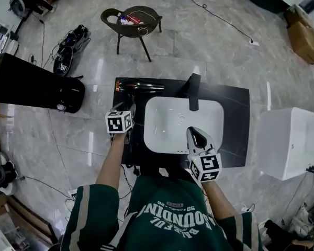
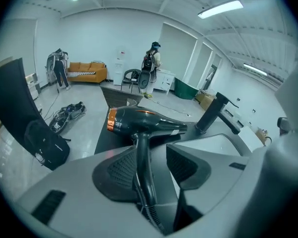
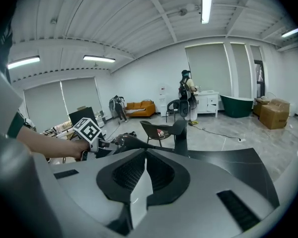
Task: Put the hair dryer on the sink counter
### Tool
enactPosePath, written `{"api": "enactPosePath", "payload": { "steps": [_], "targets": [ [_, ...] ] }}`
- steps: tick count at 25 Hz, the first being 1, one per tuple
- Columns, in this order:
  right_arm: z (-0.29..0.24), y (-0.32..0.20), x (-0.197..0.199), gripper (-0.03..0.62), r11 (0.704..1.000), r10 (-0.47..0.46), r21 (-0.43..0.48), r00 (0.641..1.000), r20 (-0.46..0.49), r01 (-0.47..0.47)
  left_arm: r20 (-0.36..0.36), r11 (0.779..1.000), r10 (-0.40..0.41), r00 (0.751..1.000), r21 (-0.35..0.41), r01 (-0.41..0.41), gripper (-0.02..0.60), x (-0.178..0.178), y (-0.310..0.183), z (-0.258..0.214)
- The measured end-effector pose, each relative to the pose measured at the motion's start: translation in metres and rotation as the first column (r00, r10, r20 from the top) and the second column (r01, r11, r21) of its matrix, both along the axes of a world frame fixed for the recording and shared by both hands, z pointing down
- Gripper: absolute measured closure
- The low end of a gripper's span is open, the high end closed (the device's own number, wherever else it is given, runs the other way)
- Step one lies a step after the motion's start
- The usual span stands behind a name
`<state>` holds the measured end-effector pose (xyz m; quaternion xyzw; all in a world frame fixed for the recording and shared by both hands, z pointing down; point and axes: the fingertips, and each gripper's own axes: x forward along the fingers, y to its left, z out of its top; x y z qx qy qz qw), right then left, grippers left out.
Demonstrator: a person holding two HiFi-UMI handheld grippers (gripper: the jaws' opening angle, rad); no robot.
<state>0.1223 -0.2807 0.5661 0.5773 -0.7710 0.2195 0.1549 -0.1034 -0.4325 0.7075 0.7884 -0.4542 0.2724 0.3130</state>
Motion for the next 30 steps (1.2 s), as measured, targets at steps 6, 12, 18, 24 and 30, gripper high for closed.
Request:
{"api": "enactPosePath", "payload": {
  "steps": [6, 12, 18, 24, 30],
  "targets": [
    [-0.022, -0.001, 0.013, 0.549, 0.998, -0.001, 0.069, 1.000, 0.001, 0.001, 0.023, 0.994, 0.062, 0.998, 0.088, -0.064, 0.393, 0.027, 0.029, -0.046],
    [-0.033, 0.001, 0.006, 0.549, 0.994, -0.036, 0.102, 0.999, 0.023, 0.033, 0.005, 0.984, 0.095, 0.995, 0.154, -0.094, 0.497, 0.043, 0.067, -0.085],
    [-0.044, -0.001, 0.008, 0.549, 0.991, -0.039, 0.133, 0.999, 0.027, 0.035, -0.047, 0.971, 0.108, 0.993, 0.217, -0.095, 0.566, 0.058, 0.091, -0.116],
    [-0.056, -0.004, 0.012, 0.549, 0.986, -0.028, 0.163, 0.999, 0.031, 0.023, -0.117, 0.937, 0.153, 0.981, 0.333, -0.107, 0.571, 0.077, 0.105, -0.157],
    [-0.064, -0.002, 0.018, 0.549, 0.983, -0.019, 0.181, 1.000, 0.018, 0.016, -0.183, 0.915, 0.184, 0.966, 0.390, -0.101, 0.571, 0.093, 0.111, -0.189]
  ]
}}
